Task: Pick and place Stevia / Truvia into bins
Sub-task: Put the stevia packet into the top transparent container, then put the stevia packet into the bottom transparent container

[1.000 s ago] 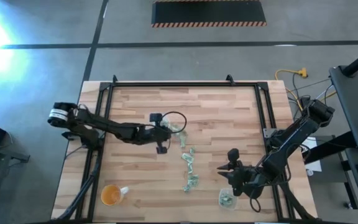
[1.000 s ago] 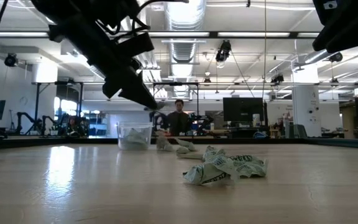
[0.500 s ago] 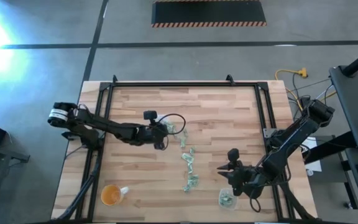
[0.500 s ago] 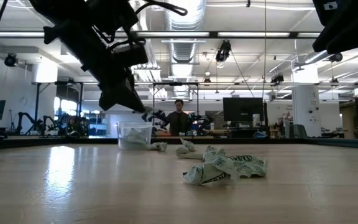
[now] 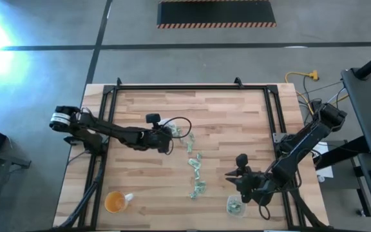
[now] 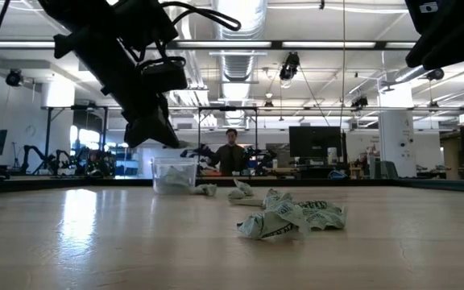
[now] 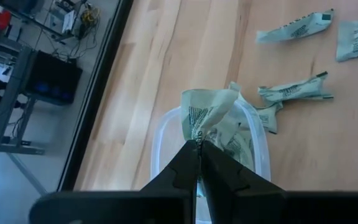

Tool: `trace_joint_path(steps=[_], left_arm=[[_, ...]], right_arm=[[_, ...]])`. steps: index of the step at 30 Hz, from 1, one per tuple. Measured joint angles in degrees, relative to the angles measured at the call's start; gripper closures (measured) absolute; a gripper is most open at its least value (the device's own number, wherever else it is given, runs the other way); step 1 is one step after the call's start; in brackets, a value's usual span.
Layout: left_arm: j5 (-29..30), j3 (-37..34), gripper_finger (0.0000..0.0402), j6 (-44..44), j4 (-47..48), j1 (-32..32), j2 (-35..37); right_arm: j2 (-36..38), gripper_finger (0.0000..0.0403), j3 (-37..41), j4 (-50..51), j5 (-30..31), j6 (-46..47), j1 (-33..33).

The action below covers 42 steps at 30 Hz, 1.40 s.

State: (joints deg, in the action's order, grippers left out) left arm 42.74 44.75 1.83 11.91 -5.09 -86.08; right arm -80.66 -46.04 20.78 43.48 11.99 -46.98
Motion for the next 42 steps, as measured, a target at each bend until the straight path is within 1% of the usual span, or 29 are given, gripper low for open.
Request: trace_joint_path(steps=[3,9,12,17,21,23,26,30,32,35,42], left_arm=[[0.0,0.0,0.0389,0.0,1.3,0.0,0.0],[0.0,0.0,0.0338,0.0,1.2,0.0,0.0],[0.0,0.0,0.0319,0.0,1.2,0.0,0.0],[0.0,0.3,0.0308,0.0,1.1,0.0,0.0],[0.0,0.6,0.0307,0.0,1.1,0.0,0.5],[0.0,0.7,0.0307,0.0,1.1,-0.1,0.7],[0.0,0.7,0.0307,0.0,1.1,-0.3,0.9],[0.0,0.7,0.0307,0.0,1.1,-0.4,1.0],[0.0,0.7,0.0307,0.0,1.2,-0.4,1.0],[0.0,0.7,0.0307,0.0,1.2,-0.4,1.0],[0.0,0.5,0.0307,0.0,1.2,-0.4,1.0]], right_arm=[[0.0,0.0331,0.0,0.0,0.0,0.0,0.0],[0.0,0.0331,0.0,0.0,0.0,0.0,0.0],[0.0,0.0336,0.0,0.0,0.0,0.0,0.0],[0.0,0.0339,0.0,-1.2,0.0,0.0,0.1],[0.0,0.0337,0.0,-7.0,-1.1,-2.5,1.9],[0.0,0.0337,0.0,-10.2,-4.5,-5.6,3.6],[-0.3,0.0339,0.2,-16.0,-12.8,-9.2,7.3],[-2.6,0.0337,0.4,-20.6,-22.3,-10.7,12.3],[-4.4,0.0333,0.4,-21.9,-25.3,-10.3,14.2],[-7.3,0.0326,0.4,-22.7,-28.2,-9.3,16.5],[-14.1,0.0307,-1.8,-22.9,-34.7,-9.6,19.8]])
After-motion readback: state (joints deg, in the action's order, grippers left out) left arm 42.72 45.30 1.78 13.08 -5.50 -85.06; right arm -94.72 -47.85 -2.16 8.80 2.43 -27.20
